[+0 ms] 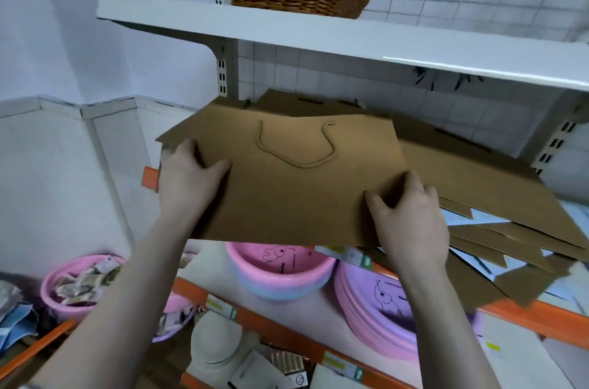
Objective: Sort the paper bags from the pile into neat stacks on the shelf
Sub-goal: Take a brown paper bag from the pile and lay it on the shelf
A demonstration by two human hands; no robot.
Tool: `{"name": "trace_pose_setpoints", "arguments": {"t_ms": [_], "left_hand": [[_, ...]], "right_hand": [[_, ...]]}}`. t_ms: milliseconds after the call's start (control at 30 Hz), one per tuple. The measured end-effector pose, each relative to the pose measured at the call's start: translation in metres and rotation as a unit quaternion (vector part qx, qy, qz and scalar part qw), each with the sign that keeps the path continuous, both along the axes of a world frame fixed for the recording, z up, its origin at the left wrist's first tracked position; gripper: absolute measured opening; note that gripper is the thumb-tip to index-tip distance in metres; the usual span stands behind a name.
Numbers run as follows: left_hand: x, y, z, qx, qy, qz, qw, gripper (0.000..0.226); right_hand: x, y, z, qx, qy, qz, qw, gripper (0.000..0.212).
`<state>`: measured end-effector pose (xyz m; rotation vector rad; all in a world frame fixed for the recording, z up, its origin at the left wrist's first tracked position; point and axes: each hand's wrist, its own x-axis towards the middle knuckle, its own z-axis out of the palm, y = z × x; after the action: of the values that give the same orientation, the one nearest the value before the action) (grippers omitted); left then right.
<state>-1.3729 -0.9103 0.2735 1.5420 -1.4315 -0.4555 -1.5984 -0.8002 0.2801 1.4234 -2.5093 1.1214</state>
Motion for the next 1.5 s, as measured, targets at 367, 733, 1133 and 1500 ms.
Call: {"name": "trace_pose_setpoints", "arguments": {"t_ms": [367, 733, 1133, 1500], "left_hand": [[-0.170, 0.180, -0.014, -0.032, -0.090, -0.085, 0.992, 0.059], [-0.342, 0.312, -0.024, -0.019, -0.120, -0.233, 0.965, 0.058], [-0.550, 0.359, -0.040, -0.010, -0.084, -0.300, 0.950, 0.058], [-0.753, 0.395, -0.030, 0.019, -0.087, -0.338, 0.937, 0.057]], "right_hand": [[-0.126, 0.221, -0.022, 0.016, 0.034, -0.106, 0.994, 0.060], [-0.256, 0.395, -0.042, 0.046, 0.001, -0.247, 0.968, 0.054], [-0.439, 0.454, -0.057, 0.070, 0.026, -0.324, 0.943, 0.059], [-0.631, 0.495, -0.043, 0.117, 0.035, -0.360, 0.925, 0.039]]}}
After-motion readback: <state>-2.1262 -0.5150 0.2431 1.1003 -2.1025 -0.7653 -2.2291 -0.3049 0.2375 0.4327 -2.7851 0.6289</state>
